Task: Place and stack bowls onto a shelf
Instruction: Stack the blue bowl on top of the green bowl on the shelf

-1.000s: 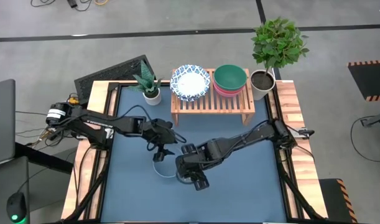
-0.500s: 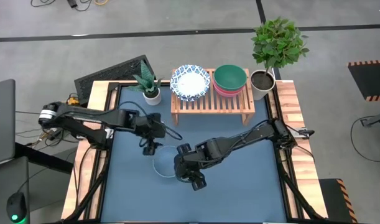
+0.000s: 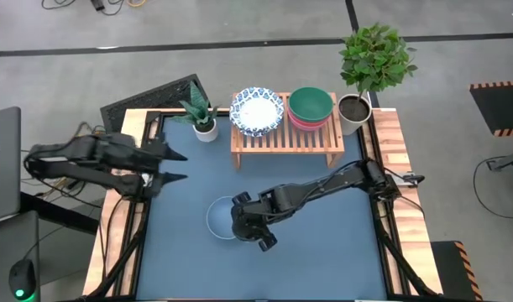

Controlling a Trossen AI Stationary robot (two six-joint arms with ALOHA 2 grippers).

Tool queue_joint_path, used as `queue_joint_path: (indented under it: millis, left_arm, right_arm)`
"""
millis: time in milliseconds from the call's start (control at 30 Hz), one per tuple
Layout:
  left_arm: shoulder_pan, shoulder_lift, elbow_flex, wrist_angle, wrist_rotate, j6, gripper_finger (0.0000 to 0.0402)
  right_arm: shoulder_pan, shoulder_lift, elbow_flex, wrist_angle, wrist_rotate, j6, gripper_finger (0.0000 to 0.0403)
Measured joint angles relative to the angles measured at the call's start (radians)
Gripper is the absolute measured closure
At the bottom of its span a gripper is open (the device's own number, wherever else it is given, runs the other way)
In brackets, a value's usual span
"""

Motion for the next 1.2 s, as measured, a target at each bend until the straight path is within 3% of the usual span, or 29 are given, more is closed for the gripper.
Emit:
queue_joint_path:
  millis: [300,633,733,1033,1200]
  left_arm:
    - [-0.027,-0.185,-0.002,-0.010,-0.036,-0.063,0.0148]
    - [-0.027,-0.219,-0.052,-0.025,-0.043,-0.064,0.0148]
    - [-0.027,-0.219,-0.075,-0.028,-0.043,-0.069,0.0148]
    - [-0.027,-0.217,-0.121,-0.028,-0.043,-0.098,0.0148]
    - [-0.027,-0.217,-0.121,-0.027,-0.043,-0.104,0.0148]
  right_arm:
    - [-0.014,0.071,-0.013,-0.025,-0.009,-0.092,0.0223]
    - [-0.021,0.117,-0.014,-0.039,-0.011,-0.112,0.0229]
    - [-0.021,0.114,-0.014,-0.034,0.000,-0.113,0.0255]
    - [-0.047,0.109,-0.014,-0.042,0.005,-0.101,0.0384]
    - [-0.048,0.109,-0.014,-0.032,0.020,-0.095,0.0386]
